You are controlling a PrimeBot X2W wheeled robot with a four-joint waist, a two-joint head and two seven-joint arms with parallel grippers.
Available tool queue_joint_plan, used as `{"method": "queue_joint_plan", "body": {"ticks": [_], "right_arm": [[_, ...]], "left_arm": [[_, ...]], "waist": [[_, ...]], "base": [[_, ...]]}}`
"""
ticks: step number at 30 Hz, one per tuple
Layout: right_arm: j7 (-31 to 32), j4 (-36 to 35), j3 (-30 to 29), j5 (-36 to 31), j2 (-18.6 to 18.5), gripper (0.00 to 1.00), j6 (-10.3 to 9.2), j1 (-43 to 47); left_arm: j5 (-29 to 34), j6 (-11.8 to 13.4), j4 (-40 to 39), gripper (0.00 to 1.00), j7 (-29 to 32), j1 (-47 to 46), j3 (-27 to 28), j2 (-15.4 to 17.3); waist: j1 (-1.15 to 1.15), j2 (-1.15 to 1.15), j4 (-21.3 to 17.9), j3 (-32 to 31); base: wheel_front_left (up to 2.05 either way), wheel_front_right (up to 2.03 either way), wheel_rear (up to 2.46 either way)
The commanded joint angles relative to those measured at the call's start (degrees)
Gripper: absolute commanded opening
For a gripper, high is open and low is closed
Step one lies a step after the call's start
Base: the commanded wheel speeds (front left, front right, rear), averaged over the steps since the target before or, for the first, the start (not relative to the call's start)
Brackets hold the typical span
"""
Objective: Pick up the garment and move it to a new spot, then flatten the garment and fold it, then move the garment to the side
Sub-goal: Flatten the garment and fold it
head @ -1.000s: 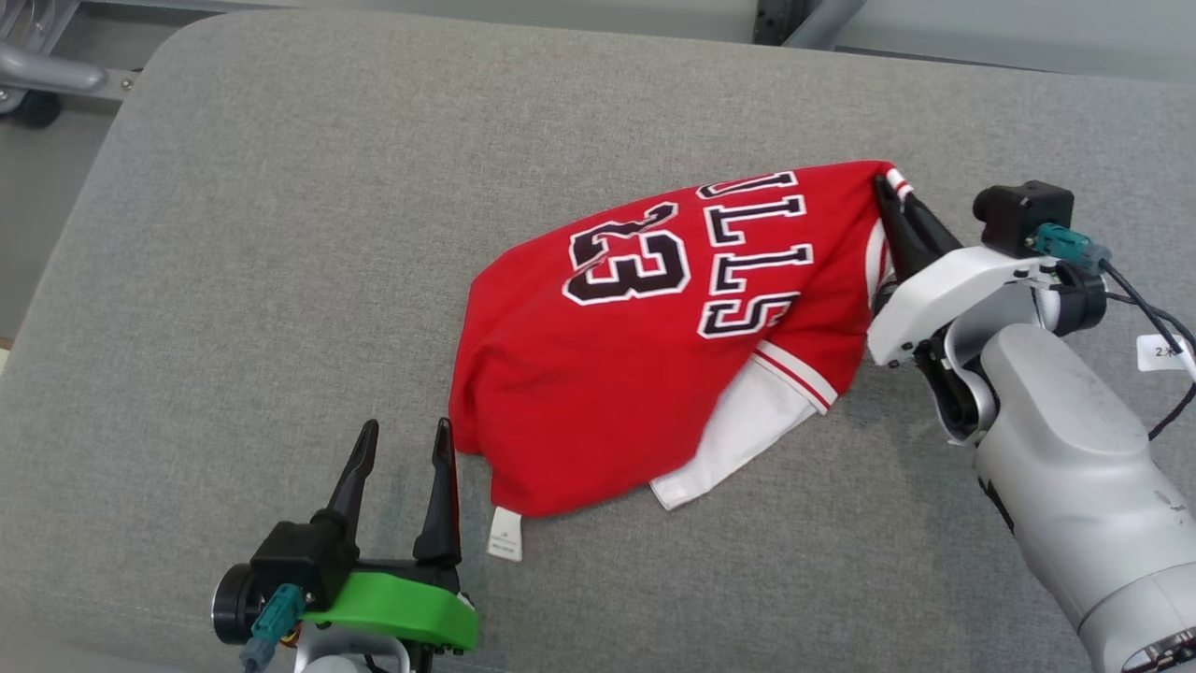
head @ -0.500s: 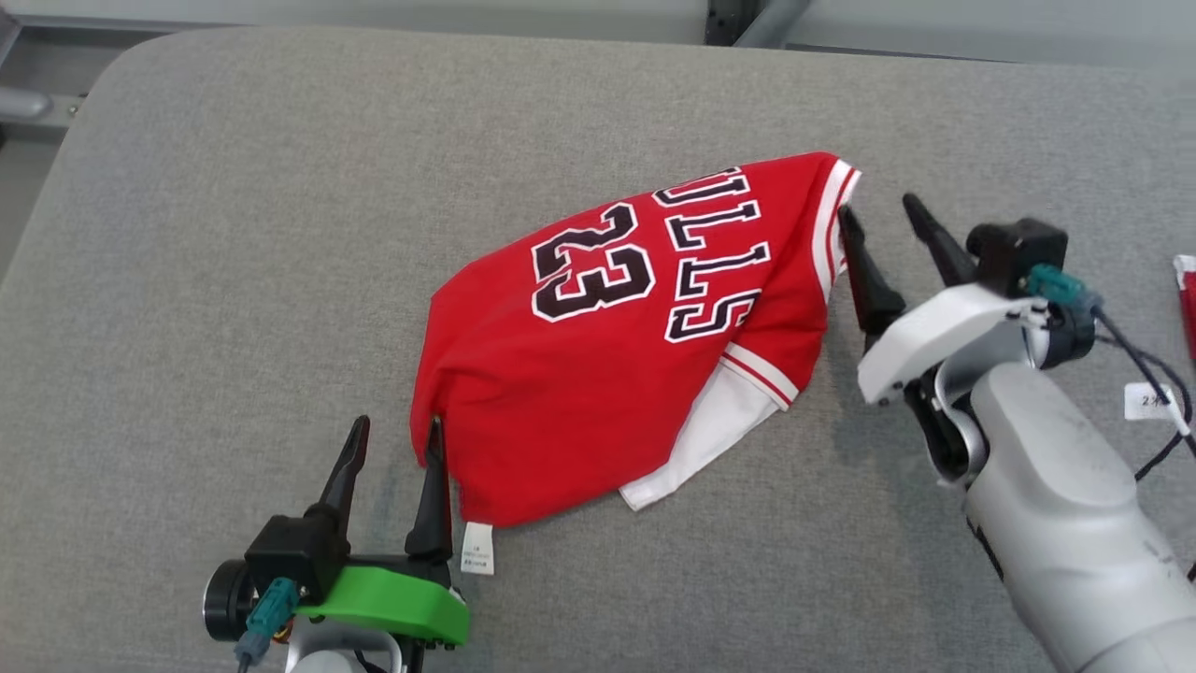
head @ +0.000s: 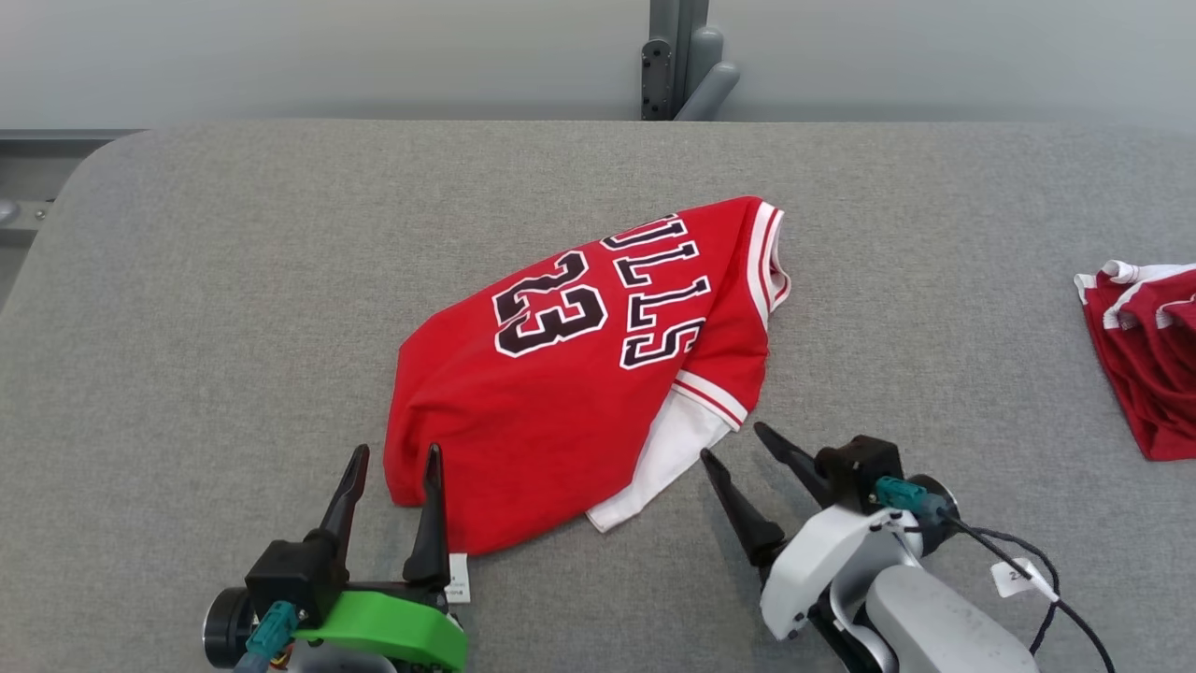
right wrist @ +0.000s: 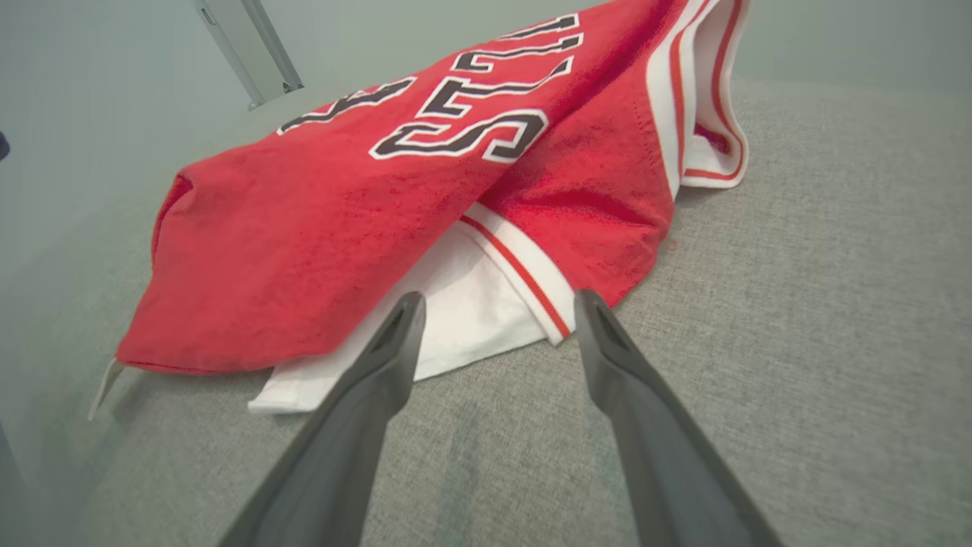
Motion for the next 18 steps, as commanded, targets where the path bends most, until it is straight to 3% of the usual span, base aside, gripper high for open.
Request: {"method": "queue_joint_plan", "body": {"ticks": [1,15,16,18], "right_arm": [[-0.2,0.0,2.2,-0.2,0.3,1.0,-0.02,0.5],[-0.2,6.9,13.8,-4.4,-1.3,1.0,-0.03,-5.6],[0.0,8.4,14.7,-4.5,-1.3,0.96,-0.02,-5.8],[0.3,11.2,15.9,-4.3,-1.5,0.47,-0.03,-6.3]], "left_arm": [[0.5,-0.1,0.3,1.0,0.0,0.4,-0.2,0.2],[-1.0,0.7,-0.2,1.0,0.0,-0.9,-1.5,0.2],[-1.5,0.9,-0.2,1.0,0.0,-1.0,-1.5,0.2],[-1.9,1.0,-0.5,1.0,0.0,-1.2,-1.5,0.2]], "waist": [[0.0,0.17,1.2,0.7],[0.0,0.17,7.2,4.5],[0.0,0.17,7.5,4.7],[0.0,0.17,7.8,4.9]], "base": [[0.0,0.0,0.0],[0.0,0.0,0.0],[0.0,0.0,0.0],[0.0,0.0,0.0]]}}
